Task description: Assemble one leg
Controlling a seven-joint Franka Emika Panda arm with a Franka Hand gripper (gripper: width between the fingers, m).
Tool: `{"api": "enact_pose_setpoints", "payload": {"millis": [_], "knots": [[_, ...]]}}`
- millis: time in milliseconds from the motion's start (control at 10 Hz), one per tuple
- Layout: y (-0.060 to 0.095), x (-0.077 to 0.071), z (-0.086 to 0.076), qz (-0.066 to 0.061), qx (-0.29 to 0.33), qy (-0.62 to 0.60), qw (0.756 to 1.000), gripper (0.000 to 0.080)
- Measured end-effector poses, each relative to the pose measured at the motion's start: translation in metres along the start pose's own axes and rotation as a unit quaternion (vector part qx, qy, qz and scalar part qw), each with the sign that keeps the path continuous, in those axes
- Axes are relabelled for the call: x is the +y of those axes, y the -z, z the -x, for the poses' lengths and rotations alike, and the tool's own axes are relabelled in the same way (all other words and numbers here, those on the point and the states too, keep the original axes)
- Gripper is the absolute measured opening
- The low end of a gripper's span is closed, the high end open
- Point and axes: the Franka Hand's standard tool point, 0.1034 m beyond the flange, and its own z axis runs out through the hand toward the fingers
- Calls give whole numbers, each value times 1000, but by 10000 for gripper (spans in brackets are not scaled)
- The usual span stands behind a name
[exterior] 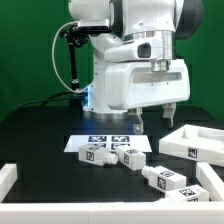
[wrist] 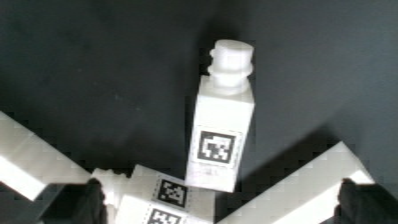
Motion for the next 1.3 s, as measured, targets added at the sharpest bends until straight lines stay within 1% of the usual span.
{"api": "enact_pose_setpoints", "payload": {"millis": [100,1000,1100,1200,1300], "knots": [[0,0,1,6,10,-10,1000,650],[-3,-2,3,4,8,-9,1000,650],[-9,-4,7,3,7,-10,1000,650],[-16,-5,3,-2,4,-23,1000,650],[-24,-9,-6,-10,-2,-36,999,650]]}}
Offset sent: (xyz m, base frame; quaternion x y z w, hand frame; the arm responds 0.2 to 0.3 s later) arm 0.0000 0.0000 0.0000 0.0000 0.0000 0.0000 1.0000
